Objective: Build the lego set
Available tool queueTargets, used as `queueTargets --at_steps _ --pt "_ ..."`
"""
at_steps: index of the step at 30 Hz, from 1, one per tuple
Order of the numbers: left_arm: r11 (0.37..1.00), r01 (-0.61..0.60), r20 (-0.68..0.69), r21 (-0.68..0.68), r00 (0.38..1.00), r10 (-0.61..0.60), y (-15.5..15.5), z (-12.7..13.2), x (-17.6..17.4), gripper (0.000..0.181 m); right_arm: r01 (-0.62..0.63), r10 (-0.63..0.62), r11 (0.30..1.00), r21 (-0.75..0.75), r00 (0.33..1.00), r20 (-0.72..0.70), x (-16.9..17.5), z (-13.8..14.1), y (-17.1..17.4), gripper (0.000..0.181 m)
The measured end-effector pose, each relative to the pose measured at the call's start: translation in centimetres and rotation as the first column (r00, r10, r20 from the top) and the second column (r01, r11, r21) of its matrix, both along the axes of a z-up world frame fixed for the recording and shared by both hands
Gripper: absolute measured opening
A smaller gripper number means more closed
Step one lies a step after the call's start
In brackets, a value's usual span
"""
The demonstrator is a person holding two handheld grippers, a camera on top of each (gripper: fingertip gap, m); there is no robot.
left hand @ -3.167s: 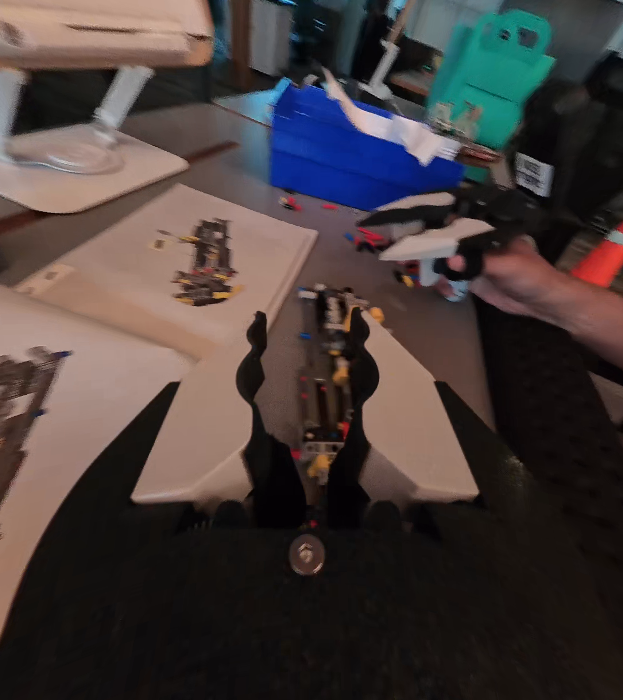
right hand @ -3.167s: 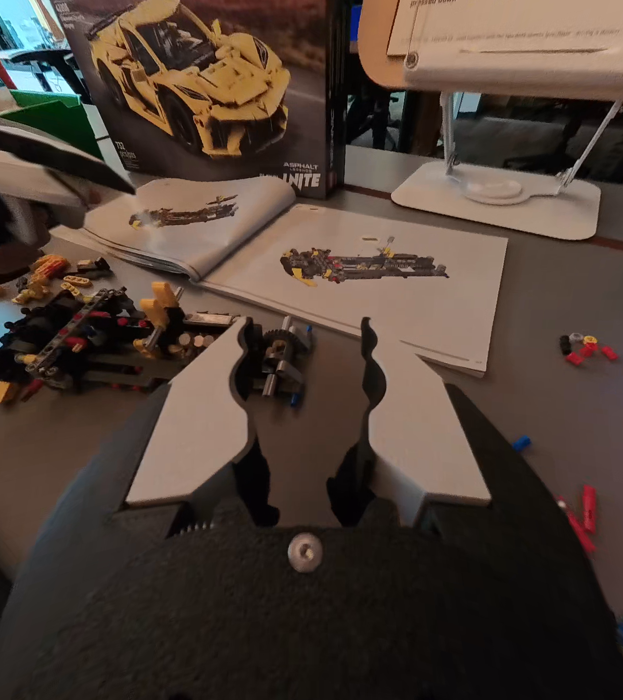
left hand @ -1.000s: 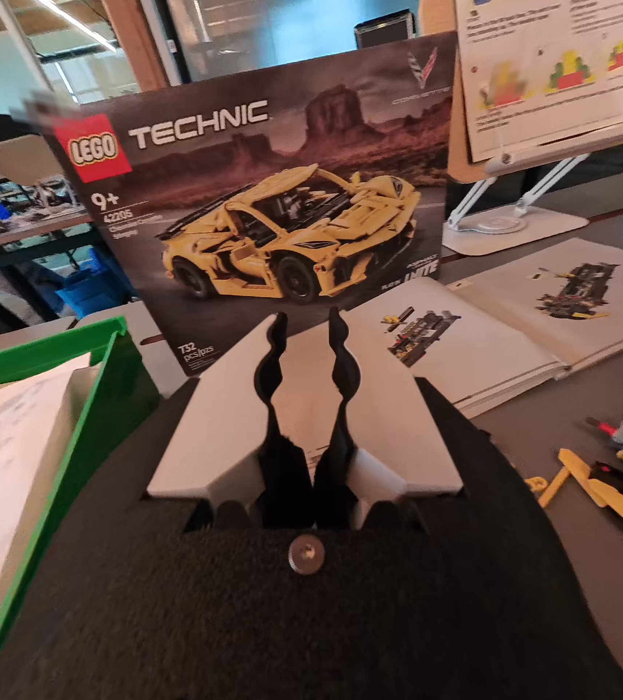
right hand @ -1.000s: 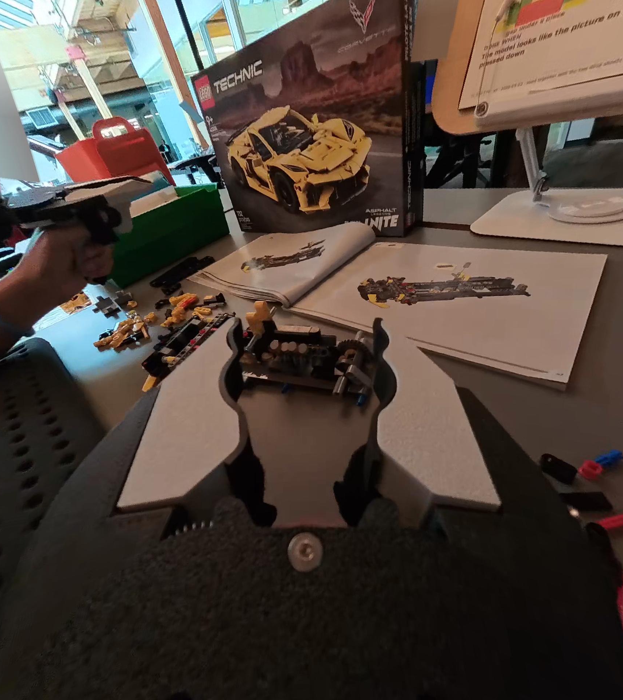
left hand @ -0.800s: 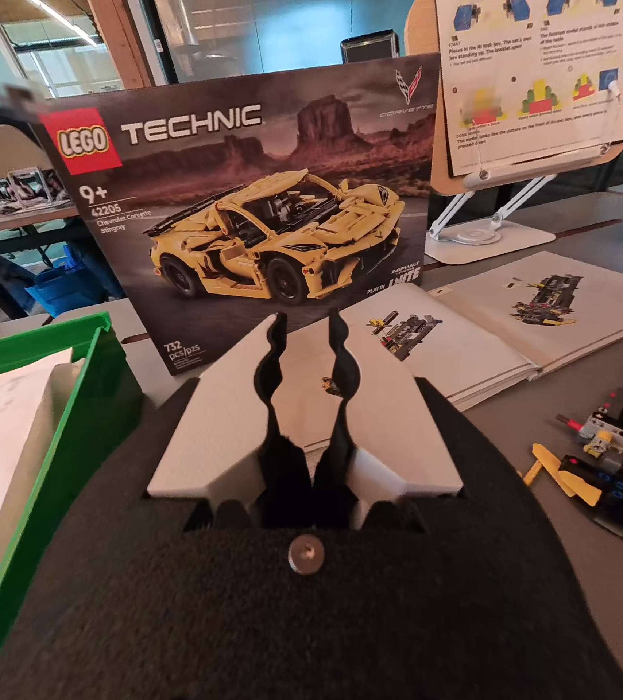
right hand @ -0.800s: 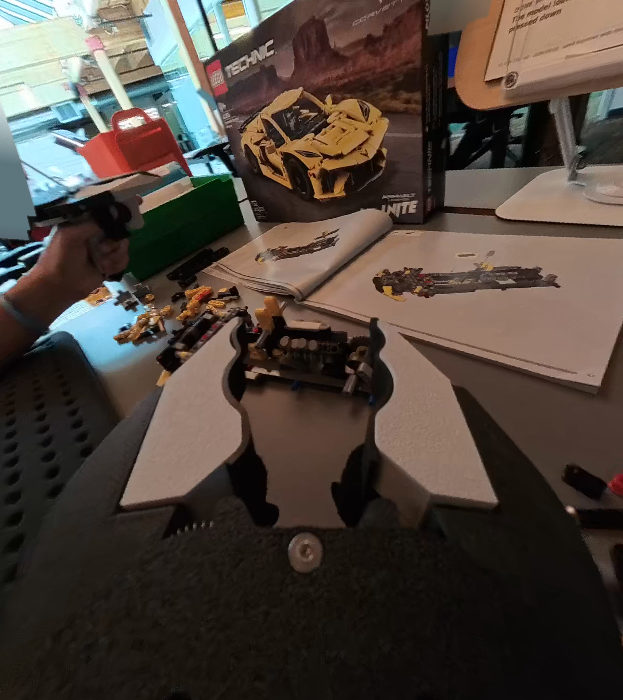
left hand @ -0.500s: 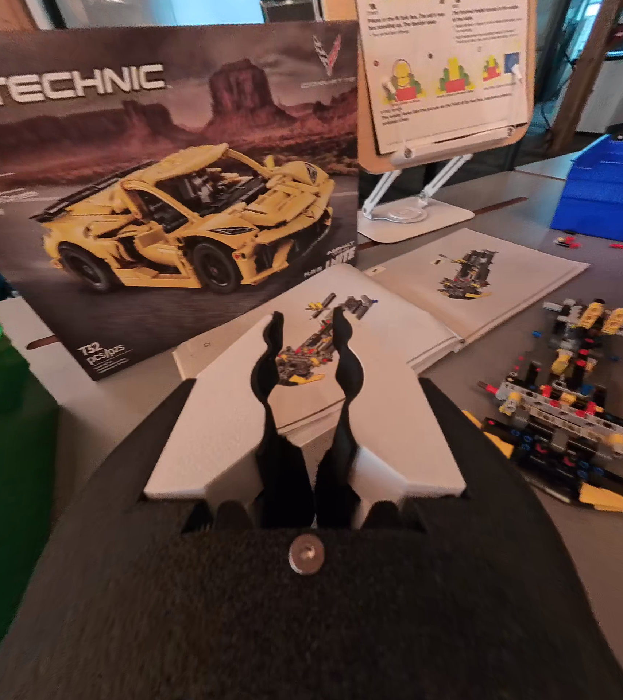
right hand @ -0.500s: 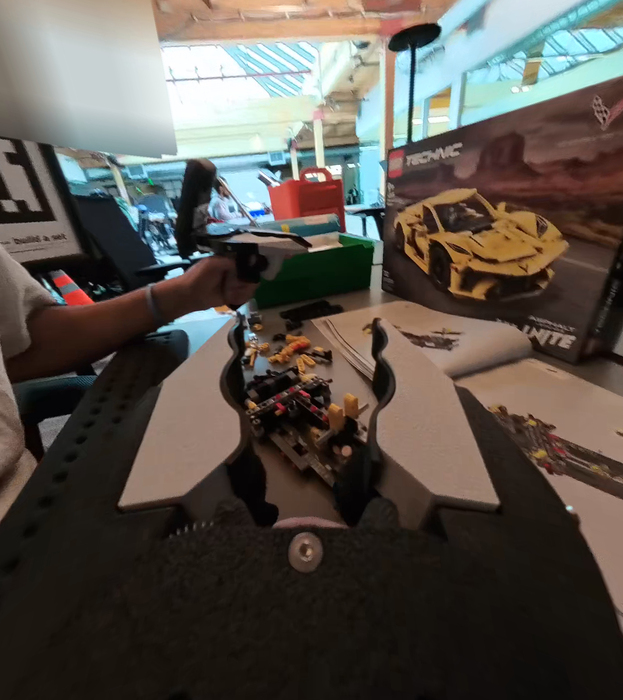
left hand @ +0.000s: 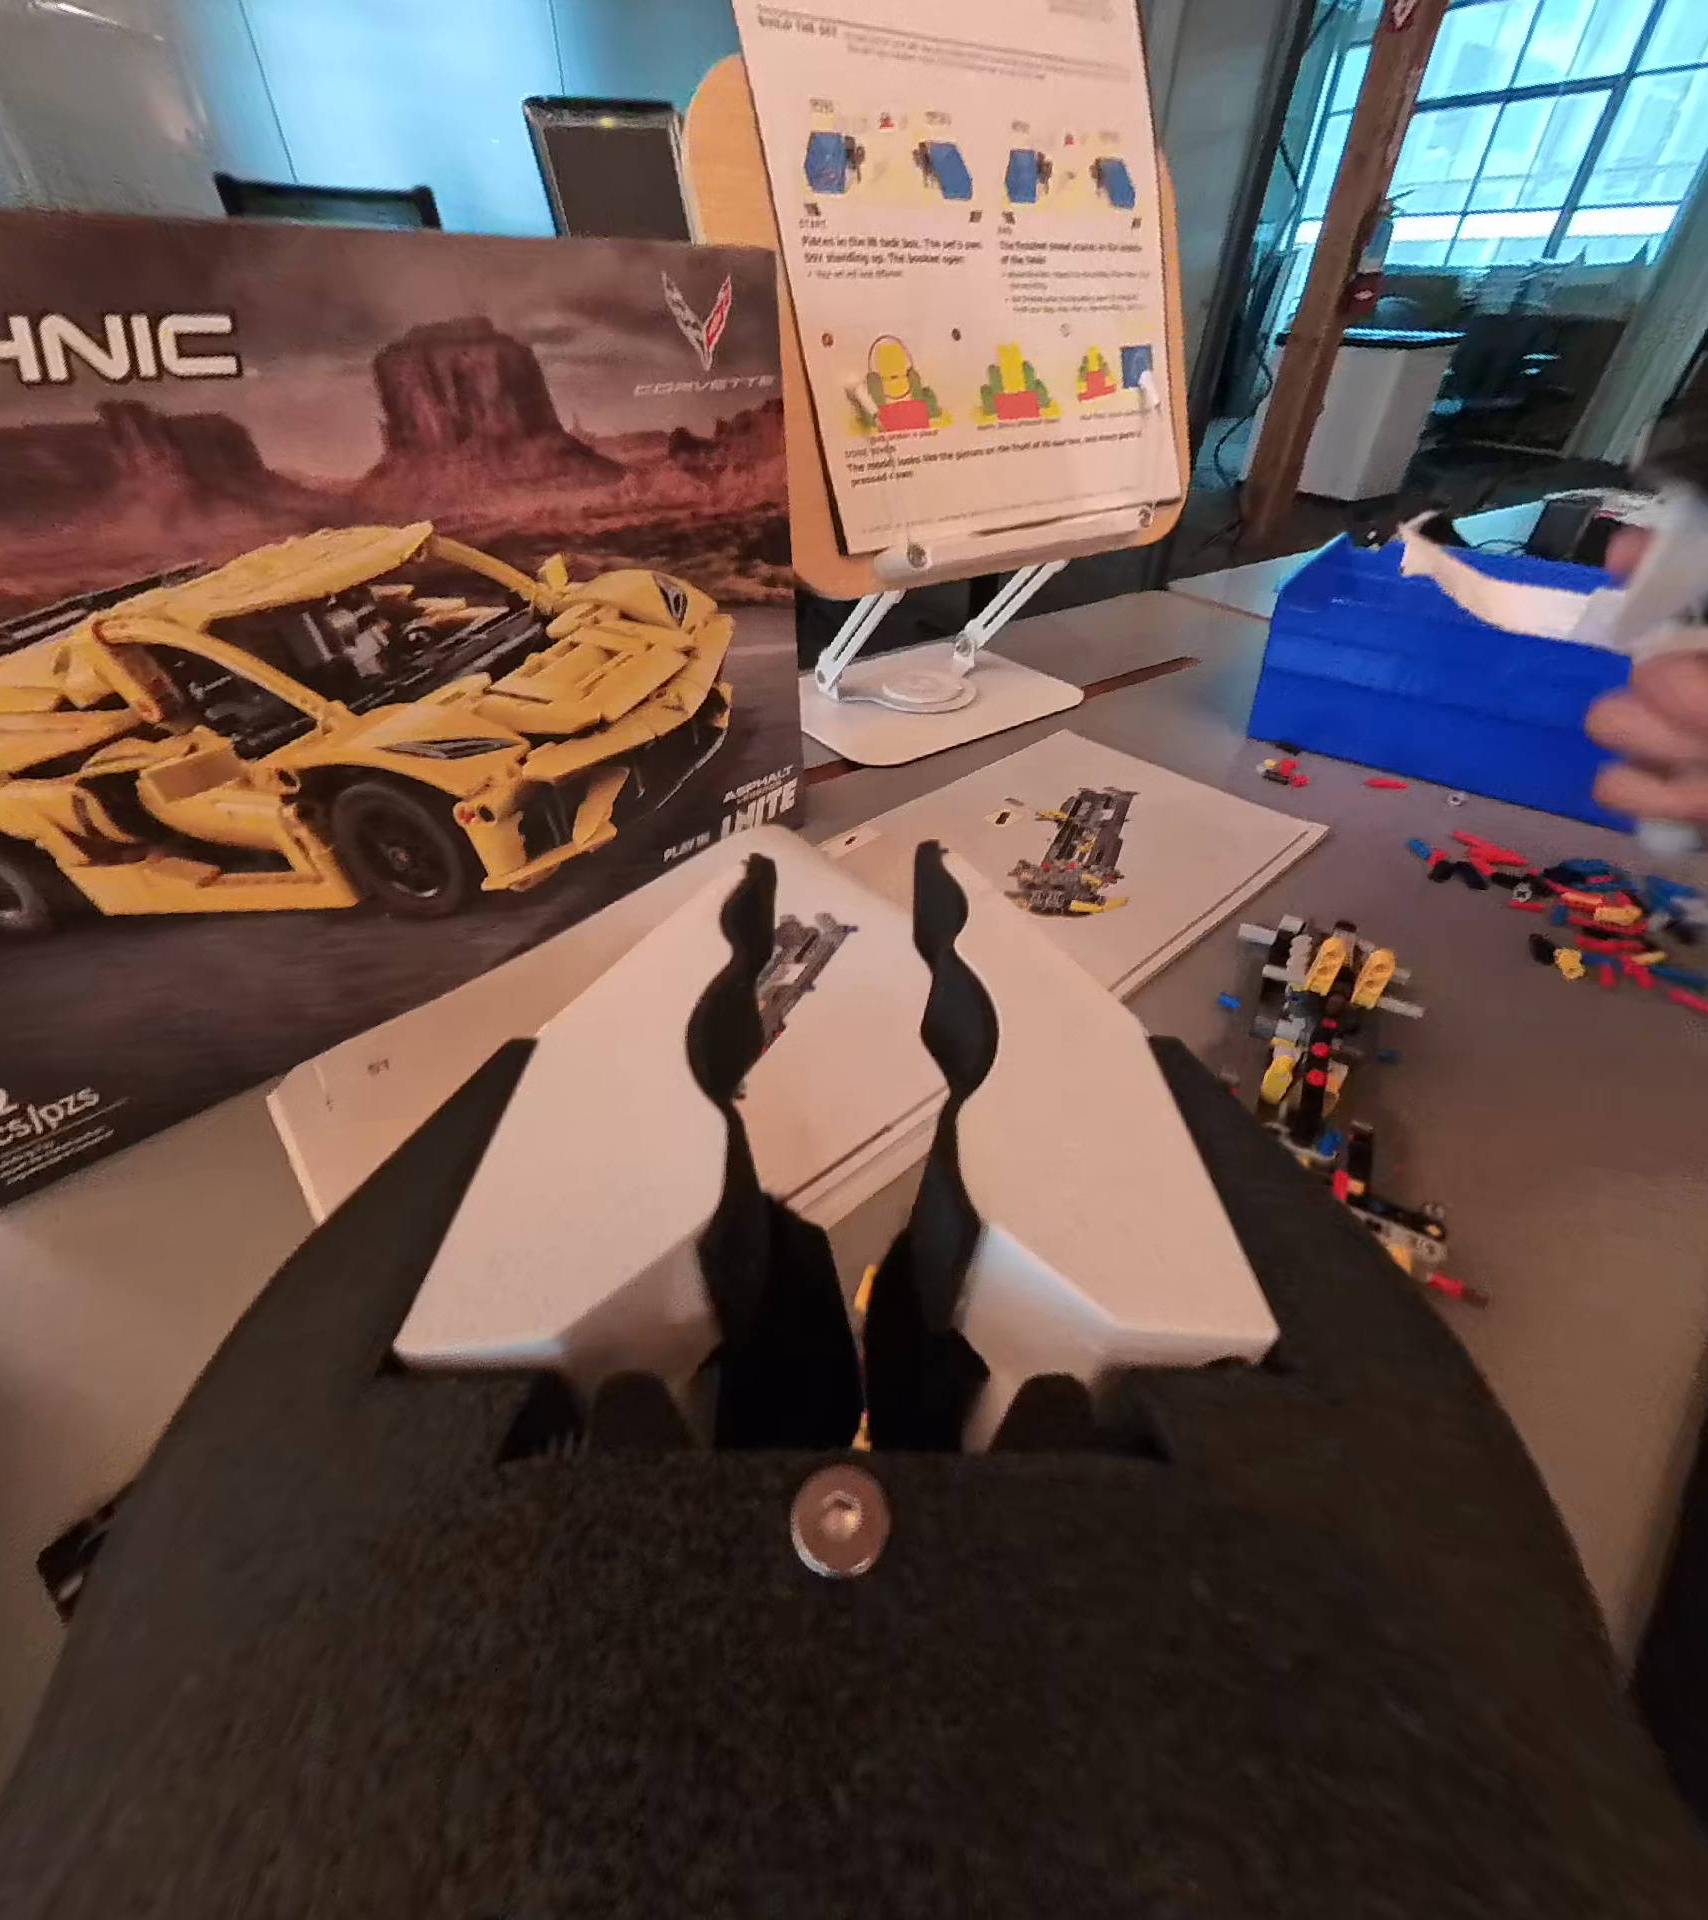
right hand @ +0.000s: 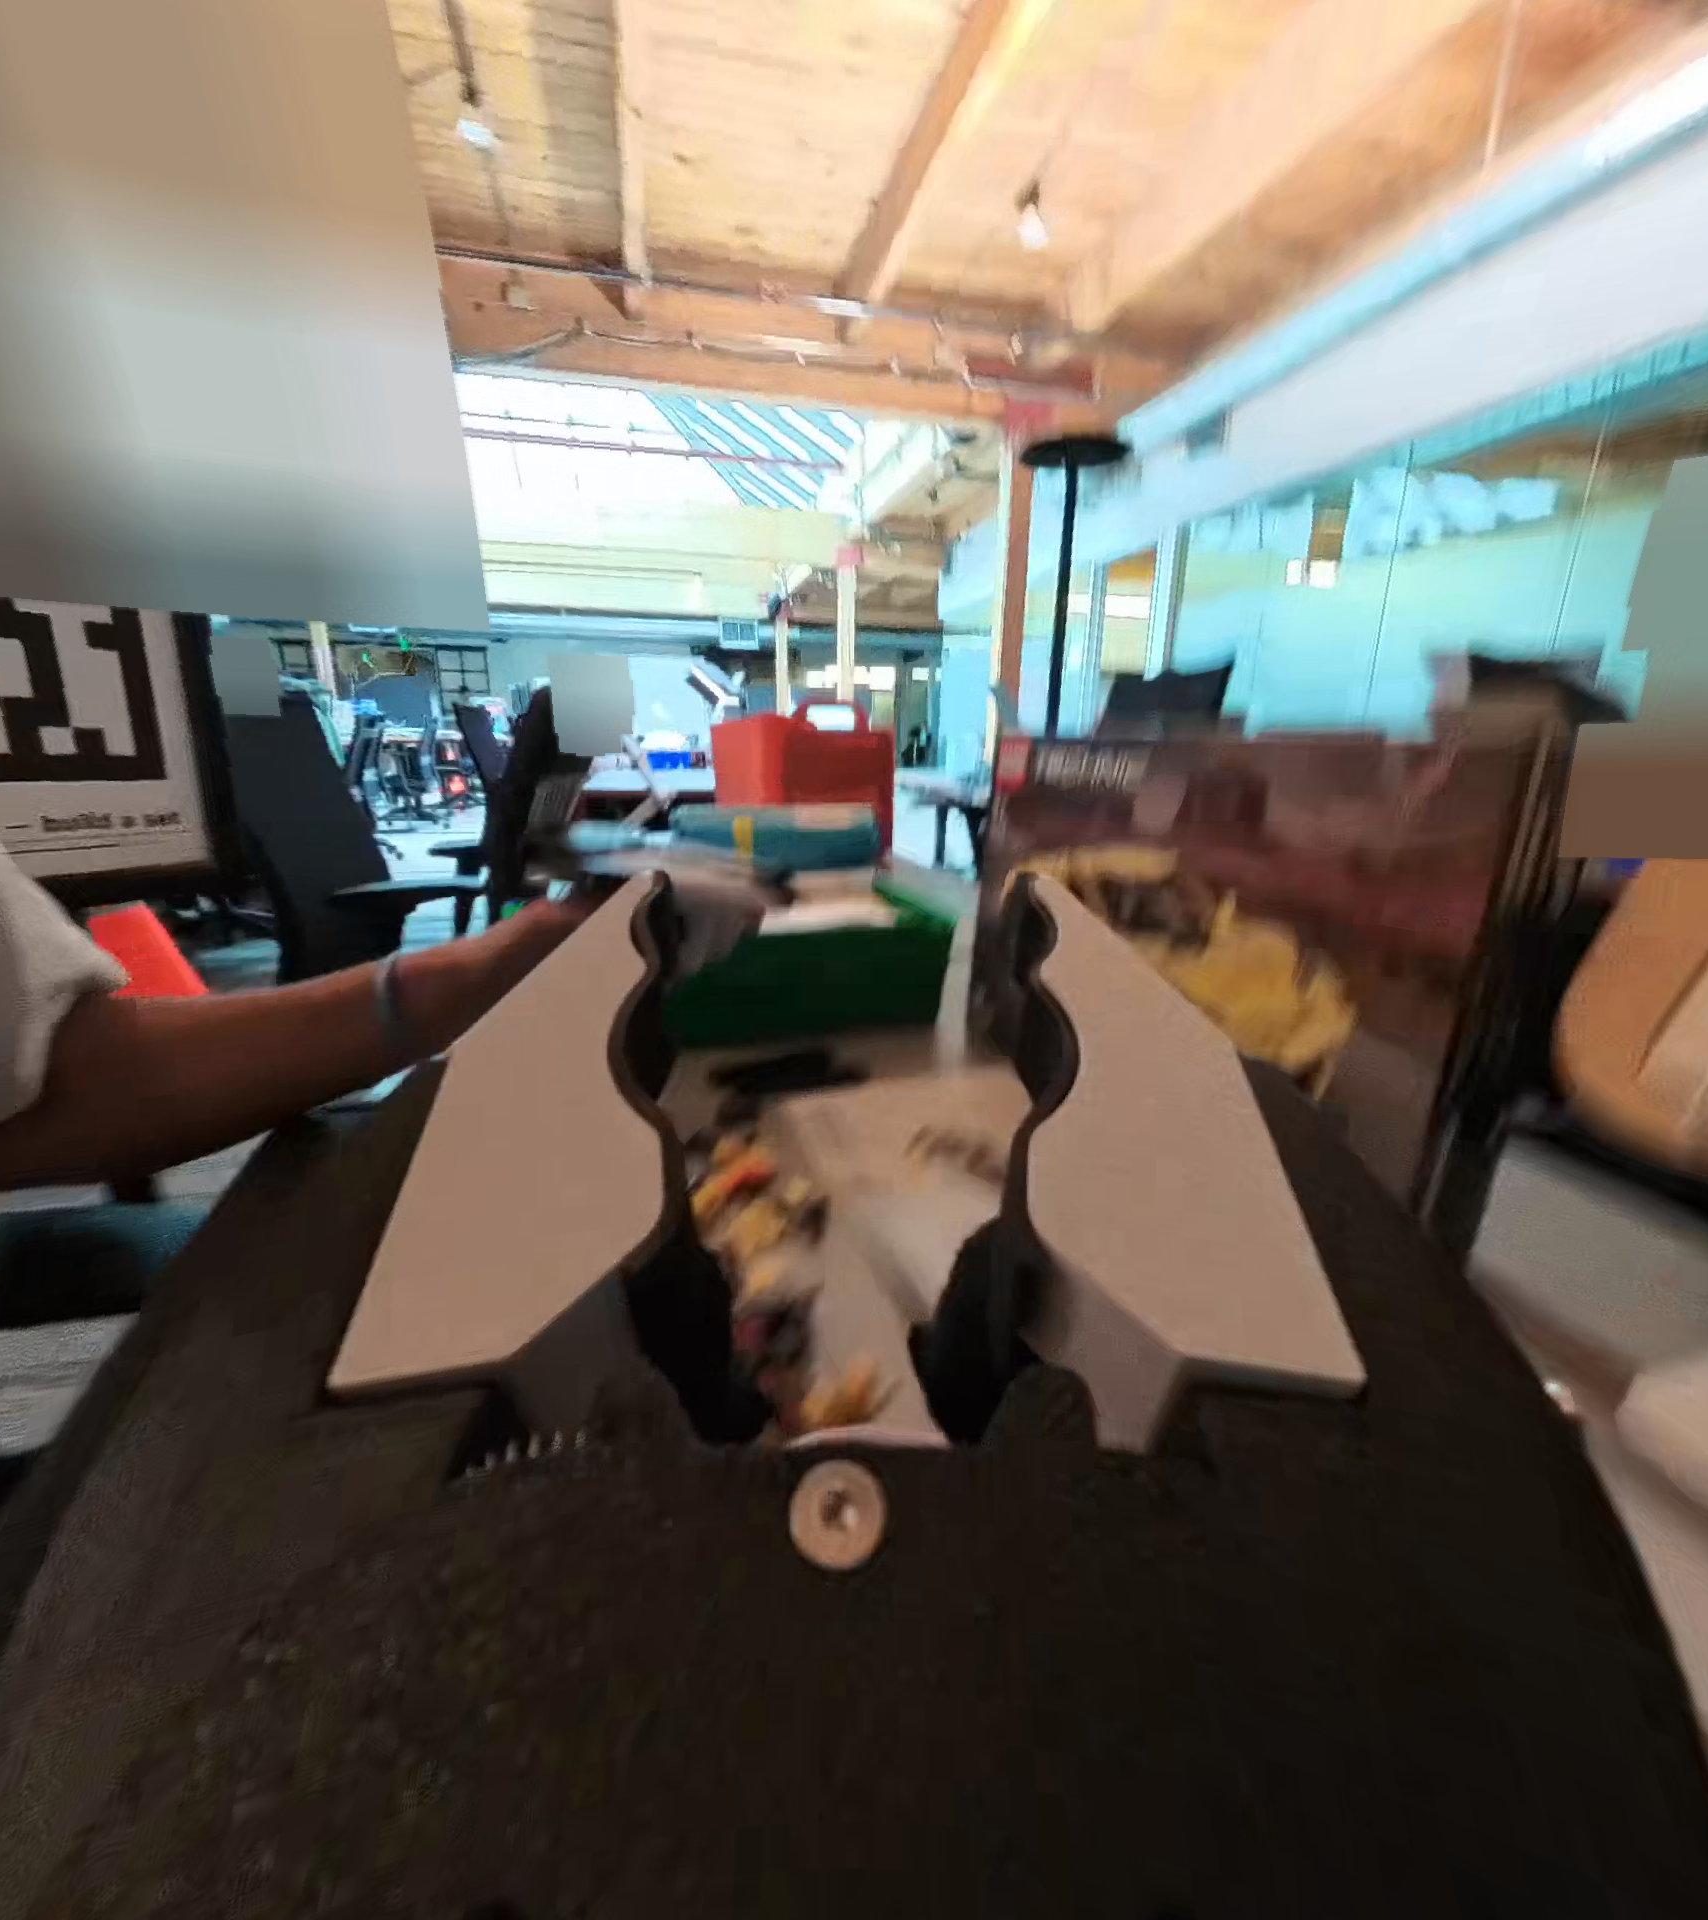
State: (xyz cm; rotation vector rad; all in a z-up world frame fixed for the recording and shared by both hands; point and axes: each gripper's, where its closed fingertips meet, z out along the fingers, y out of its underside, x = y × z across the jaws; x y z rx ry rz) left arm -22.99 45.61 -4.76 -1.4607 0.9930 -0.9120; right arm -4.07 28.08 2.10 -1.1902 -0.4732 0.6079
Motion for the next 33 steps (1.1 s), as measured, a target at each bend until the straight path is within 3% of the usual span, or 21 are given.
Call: queueTargets --at_steps 2,5,8,13,17,22,33 --pt "1.000 0.012 0.001 -0.016 1.000 -0.012 0.0 0.6 0.4 0.025 0.017 -0.029 0.986 0.168 0.997 0.070 0.4 6.2 1.7 0.065" --pt "0.999 0.015 0.002 -0.040 1.000 -0.015 0.0 1.1 0.9 0.027 0.082 -0.105 0.927 0.366 0.993 0.045 1.5 13.7 4.2 0.055" --pt "0.998 0.020 0.005 -0.056 1.000 -0.019 -0.1 1.3 1.3 0.027 0.103 -0.140 0.887 0.451 0.989 0.050 1.4 16.8 7.5 0.048" --pt "0.996 0.016 -0.017 -0.083 1.000 -0.017 0.3 0.5 1.9 0.027 0.060 -0.107 0.914 0.401 0.990 0.095 1.5 15.3 15.5 0.051" --pt "0.996 0.016 -0.048 -0.083 0.999 -0.020 0.8 0.1 2.6 0.027 0.103 -0.135 0.918 0.383 0.989 0.056 2.6 13.9 18.7 0.050" --pt "0.996 0.041 -0.051 -0.078 0.998 -0.045 1.6 0.5 4.1 0.026 0.150 -0.154 0.924 0.351 0.988 -0.018 3.2 11.2 19.6 0.045" --pt "0.992 0.098 -0.046 -0.073 0.994 -0.102 0.9 0.4 6.1 0.027 0.095 -0.097 0.975 0.200 0.995 0.005 1.6 7.1 21.5 0.047"
